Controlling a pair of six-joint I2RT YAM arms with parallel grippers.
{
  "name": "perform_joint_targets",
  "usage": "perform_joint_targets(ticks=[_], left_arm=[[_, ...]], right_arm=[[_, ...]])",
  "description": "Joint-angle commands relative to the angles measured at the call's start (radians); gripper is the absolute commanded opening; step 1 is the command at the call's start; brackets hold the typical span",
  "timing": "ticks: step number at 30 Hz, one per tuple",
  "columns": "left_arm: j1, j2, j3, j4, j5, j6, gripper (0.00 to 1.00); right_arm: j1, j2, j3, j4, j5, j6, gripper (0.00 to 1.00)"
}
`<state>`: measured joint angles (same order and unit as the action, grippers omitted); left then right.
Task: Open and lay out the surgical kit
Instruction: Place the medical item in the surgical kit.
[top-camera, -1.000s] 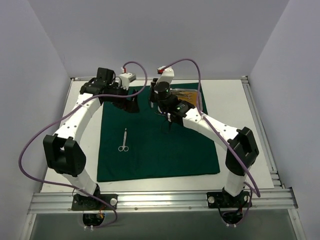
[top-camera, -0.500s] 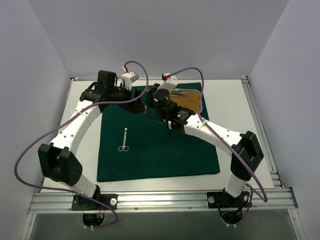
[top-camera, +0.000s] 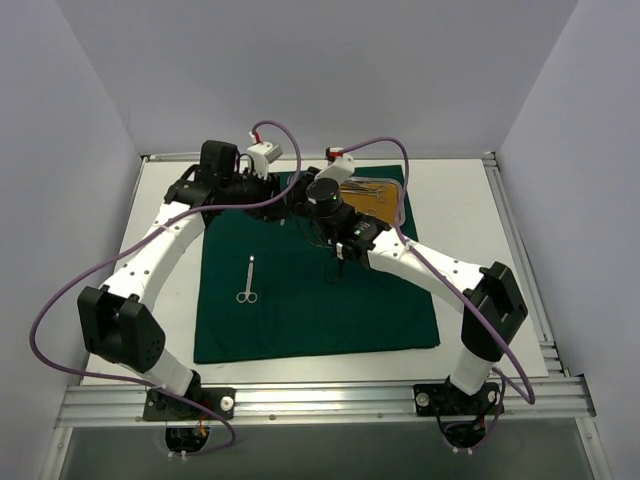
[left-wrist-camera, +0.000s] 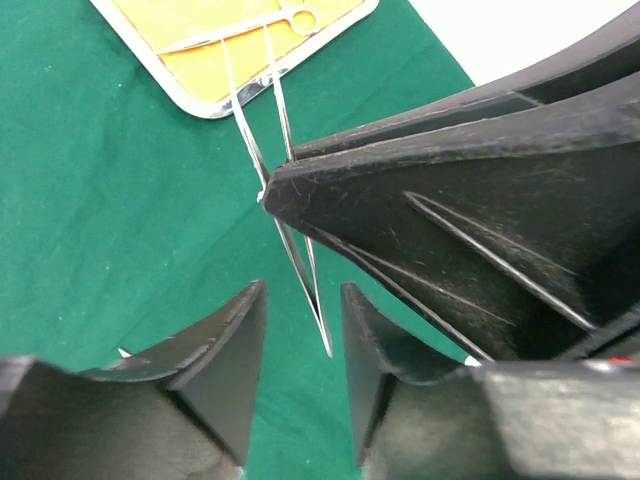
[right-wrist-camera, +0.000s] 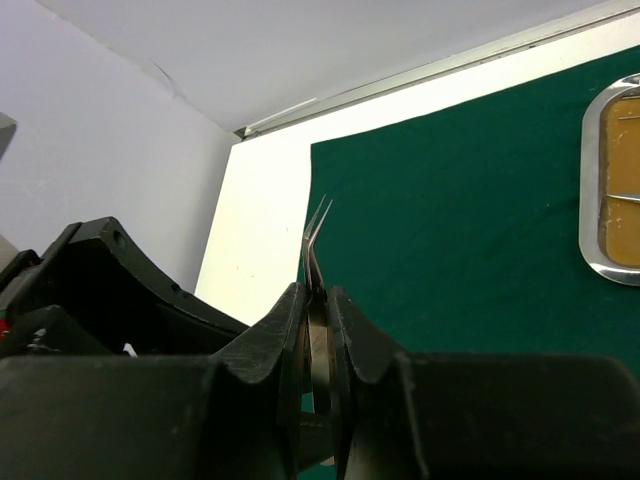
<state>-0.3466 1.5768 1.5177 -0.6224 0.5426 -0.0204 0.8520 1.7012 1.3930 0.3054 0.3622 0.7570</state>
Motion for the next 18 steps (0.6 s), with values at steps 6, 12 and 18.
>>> perform_joint_targets(ticks=[6,12,18], left_arm=[[-0.017,-0.02,-0.008,0.056,-0.033,-0.001,0.34],[-0.017,-0.023,-0.017,0.047,-0.072,-0.009,0.02],[0.047,-0.034,-0.047,0.065,0.089,-0.03,0.02]], right_arm=[[0.005,-0.023,0.0,0.067,-0.031,0.038,0.0],[0.001,-0.012,-0.011,0.122,-0.115,-0.013,0.0],[-0.04,-0.118,-0.074,0.141,-0.285,-0.22,0.51]])
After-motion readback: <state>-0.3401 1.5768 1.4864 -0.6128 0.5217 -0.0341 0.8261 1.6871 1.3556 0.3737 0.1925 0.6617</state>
